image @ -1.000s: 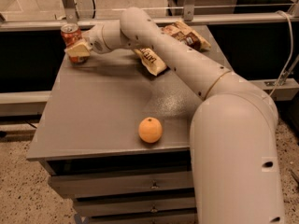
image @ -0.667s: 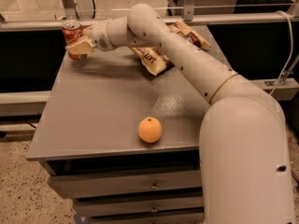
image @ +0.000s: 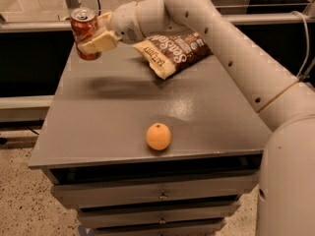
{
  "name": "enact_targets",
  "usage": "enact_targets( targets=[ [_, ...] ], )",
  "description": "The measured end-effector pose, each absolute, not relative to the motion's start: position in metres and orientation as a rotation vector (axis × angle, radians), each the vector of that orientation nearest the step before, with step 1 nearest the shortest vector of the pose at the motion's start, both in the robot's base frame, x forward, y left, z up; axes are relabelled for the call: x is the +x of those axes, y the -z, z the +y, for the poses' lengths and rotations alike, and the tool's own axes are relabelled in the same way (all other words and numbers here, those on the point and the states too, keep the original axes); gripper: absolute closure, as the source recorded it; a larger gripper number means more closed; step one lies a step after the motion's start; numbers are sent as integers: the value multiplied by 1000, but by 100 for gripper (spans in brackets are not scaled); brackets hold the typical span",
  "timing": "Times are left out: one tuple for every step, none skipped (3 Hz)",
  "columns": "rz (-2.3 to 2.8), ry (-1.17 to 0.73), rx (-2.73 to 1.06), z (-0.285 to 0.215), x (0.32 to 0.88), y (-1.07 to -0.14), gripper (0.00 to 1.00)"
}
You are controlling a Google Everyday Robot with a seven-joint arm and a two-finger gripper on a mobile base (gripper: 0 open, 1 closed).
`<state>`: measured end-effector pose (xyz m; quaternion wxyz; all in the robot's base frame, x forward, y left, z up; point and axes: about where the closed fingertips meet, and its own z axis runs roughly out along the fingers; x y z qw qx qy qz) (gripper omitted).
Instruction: Pick coke can
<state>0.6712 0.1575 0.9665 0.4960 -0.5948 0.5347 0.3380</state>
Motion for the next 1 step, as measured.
enact_targets(
  targets=[
    [1289, -827, -1465, 154, 664, -966, 100]
  ],
)
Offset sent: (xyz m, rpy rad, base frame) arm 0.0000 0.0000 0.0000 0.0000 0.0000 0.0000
